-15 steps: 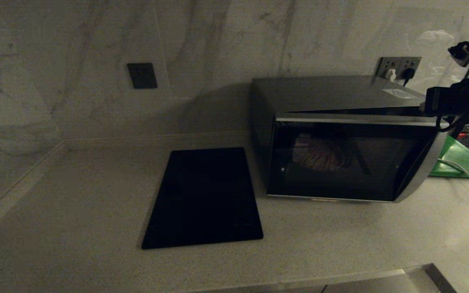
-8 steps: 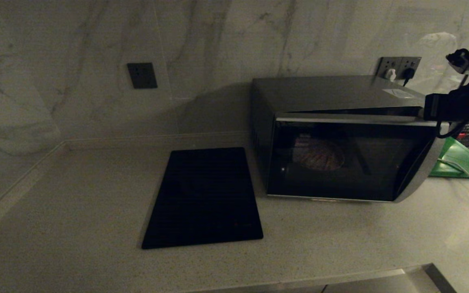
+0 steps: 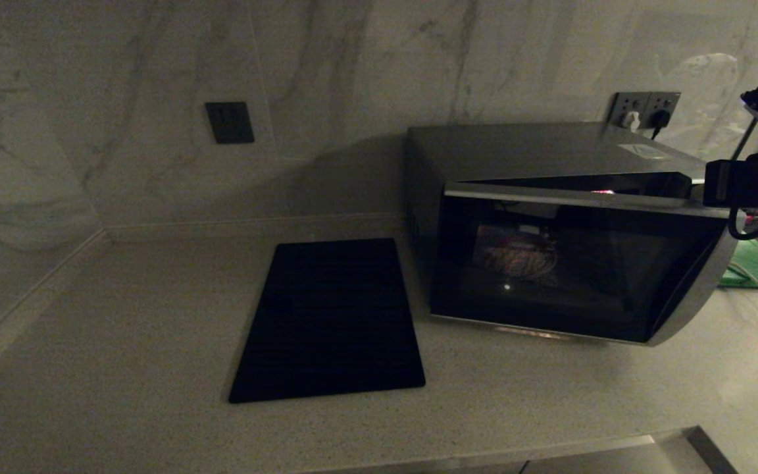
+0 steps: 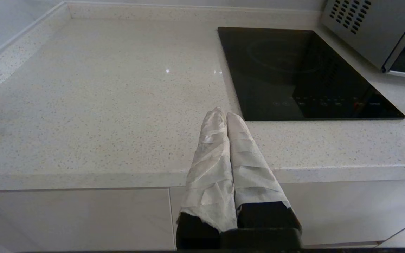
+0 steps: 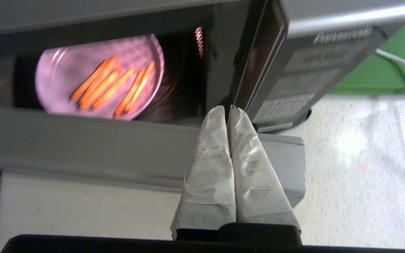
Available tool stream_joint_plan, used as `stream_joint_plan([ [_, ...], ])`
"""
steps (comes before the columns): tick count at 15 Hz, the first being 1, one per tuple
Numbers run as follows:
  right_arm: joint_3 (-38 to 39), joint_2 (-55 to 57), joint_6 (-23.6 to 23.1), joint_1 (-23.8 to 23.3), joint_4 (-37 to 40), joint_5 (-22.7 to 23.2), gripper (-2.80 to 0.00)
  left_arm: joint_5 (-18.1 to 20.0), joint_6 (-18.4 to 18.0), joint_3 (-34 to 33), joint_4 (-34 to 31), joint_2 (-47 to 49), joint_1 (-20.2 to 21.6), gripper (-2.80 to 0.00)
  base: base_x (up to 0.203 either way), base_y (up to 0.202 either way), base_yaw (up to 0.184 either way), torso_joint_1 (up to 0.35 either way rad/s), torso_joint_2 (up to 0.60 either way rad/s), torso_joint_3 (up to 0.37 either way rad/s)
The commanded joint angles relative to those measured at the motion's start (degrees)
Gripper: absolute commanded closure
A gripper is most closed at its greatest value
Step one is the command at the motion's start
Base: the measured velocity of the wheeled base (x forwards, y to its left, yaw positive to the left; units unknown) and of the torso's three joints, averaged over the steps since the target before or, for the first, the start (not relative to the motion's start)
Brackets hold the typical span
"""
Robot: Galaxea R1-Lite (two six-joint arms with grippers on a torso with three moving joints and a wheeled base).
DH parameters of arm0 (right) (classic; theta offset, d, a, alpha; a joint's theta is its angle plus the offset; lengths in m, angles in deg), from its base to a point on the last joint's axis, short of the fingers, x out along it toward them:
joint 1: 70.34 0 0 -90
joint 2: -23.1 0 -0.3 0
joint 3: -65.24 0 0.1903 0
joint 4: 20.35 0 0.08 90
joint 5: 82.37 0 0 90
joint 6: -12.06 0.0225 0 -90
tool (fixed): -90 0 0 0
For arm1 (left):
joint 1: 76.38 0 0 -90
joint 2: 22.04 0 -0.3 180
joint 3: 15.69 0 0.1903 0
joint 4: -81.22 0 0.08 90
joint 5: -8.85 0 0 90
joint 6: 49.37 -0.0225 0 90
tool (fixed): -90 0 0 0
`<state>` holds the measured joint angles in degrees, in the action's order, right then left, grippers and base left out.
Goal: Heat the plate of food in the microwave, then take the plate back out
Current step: Open the microwave oven
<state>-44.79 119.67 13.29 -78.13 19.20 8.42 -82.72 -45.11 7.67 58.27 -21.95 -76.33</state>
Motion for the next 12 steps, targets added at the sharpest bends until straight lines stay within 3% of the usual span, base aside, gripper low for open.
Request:
stream_joint_plan([
  [1,3.82,-6.65,0.00,1.57,0.26,0.00,0.00,-0.02,0.04,0.00,0.02,-0.01,0.04,0.00,0.000,0.000,0.000,0.000,0.00,0.000],
  [7,11.13,-21.30,0.57,9.24,11.90,0.24,0.00,-0.02,0.04,0.00,0.02,-0.01,0.04,0.00,0.000,0.000,0.000,0.000,0.00,0.000],
  [9,13.89,-24.05,1.20,11.84,13.02,0.02,0.00,-0.02,0.04,0.00,0.02,-0.01,0.04,0.00,0.000,0.000,0.000,0.000,0.00,0.000],
  [12,12.85,-20.22,1.33,11.84,9.15,-2.68,0.00,-0.02,0.04,0.00,0.02,-0.01,0.04,0.00,0.000,0.000,0.000,0.000,0.00,0.000],
])
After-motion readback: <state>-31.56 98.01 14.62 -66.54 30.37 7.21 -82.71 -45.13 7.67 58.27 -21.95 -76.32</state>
